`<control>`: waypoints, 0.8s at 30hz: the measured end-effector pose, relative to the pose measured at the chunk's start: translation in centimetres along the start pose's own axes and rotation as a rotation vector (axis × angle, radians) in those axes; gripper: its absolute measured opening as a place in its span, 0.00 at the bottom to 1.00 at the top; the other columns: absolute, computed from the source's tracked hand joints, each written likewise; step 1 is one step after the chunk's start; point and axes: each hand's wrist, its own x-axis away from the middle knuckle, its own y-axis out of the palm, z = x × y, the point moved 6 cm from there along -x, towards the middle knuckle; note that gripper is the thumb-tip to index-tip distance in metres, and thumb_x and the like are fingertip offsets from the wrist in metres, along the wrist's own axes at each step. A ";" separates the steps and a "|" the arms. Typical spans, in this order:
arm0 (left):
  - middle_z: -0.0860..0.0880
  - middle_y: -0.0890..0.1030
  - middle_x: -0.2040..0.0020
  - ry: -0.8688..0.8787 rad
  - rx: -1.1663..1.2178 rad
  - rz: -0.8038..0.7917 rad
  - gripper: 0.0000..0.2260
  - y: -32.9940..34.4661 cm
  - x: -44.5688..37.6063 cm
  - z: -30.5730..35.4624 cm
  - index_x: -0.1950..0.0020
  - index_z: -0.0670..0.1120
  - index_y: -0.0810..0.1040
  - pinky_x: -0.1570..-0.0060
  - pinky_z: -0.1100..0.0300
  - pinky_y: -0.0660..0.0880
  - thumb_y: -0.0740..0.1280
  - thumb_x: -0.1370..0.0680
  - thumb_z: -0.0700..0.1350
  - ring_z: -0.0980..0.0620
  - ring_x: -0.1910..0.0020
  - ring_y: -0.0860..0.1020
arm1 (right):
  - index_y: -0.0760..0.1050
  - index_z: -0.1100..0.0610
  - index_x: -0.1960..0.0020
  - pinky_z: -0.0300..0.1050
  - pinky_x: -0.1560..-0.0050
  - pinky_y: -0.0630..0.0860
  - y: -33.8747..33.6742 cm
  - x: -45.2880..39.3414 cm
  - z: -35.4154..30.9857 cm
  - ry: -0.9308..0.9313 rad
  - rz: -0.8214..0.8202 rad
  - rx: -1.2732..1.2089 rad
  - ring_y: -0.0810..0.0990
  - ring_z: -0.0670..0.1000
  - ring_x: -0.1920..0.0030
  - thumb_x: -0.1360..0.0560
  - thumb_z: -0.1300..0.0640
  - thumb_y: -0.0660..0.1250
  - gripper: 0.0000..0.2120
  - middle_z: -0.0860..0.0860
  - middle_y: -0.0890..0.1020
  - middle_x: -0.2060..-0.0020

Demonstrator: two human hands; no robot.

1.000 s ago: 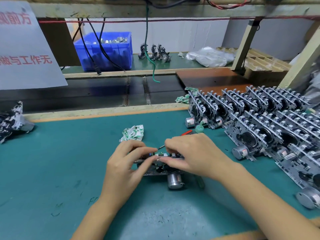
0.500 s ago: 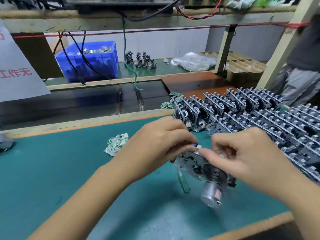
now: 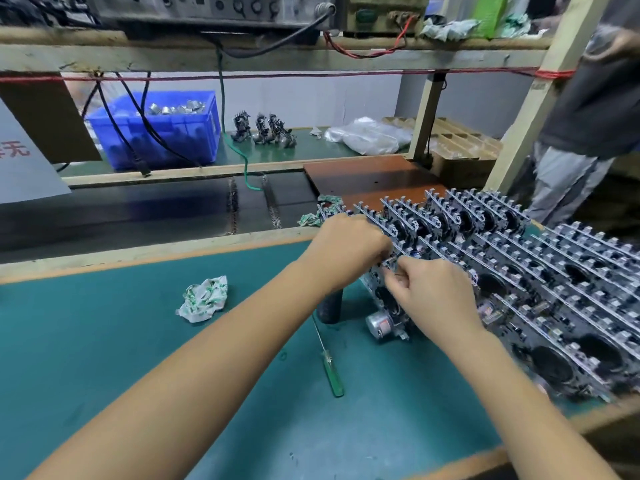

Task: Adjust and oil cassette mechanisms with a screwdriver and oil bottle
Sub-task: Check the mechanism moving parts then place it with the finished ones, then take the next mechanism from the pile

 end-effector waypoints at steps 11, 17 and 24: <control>0.52 0.80 0.53 -0.091 0.008 -0.009 0.10 1.9 -0.8 1.0 0.45 0.50 0.77 0.54 0.58 0.62 0.61 0.22 0.40 0.49 0.49 0.73 | 0.72 0.57 0.58 0.44 0.71 0.58 0.0 -1.0 0.9 0.135 -0.028 0.211 0.77 0.58 0.63 0.22 0.42 0.59 0.18 0.56 0.81 0.62; 0.52 0.79 0.46 -0.161 0.143 0.227 0.12 -3.2 5.0 -0.9 0.42 0.51 0.77 0.48 0.55 0.66 0.65 0.25 0.43 0.48 0.45 0.75 | 0.69 0.48 0.58 0.44 0.70 0.58 -3.8 0.1 -4.1 0.027 -0.013 0.232 0.80 0.55 0.60 0.24 0.36 0.54 0.16 0.48 0.80 0.64; 0.57 0.81 0.59 -0.636 0.433 0.145 0.03 -1.6 22.1 -7.0 0.55 0.50 0.82 0.60 0.64 0.69 0.69 0.26 0.46 0.55 0.59 0.78 | 0.68 0.47 0.48 0.47 0.62 0.62 2.6 4.2 -18.3 -0.423 -0.286 -0.166 0.80 0.54 0.52 0.21 0.44 0.52 0.10 0.48 0.81 0.54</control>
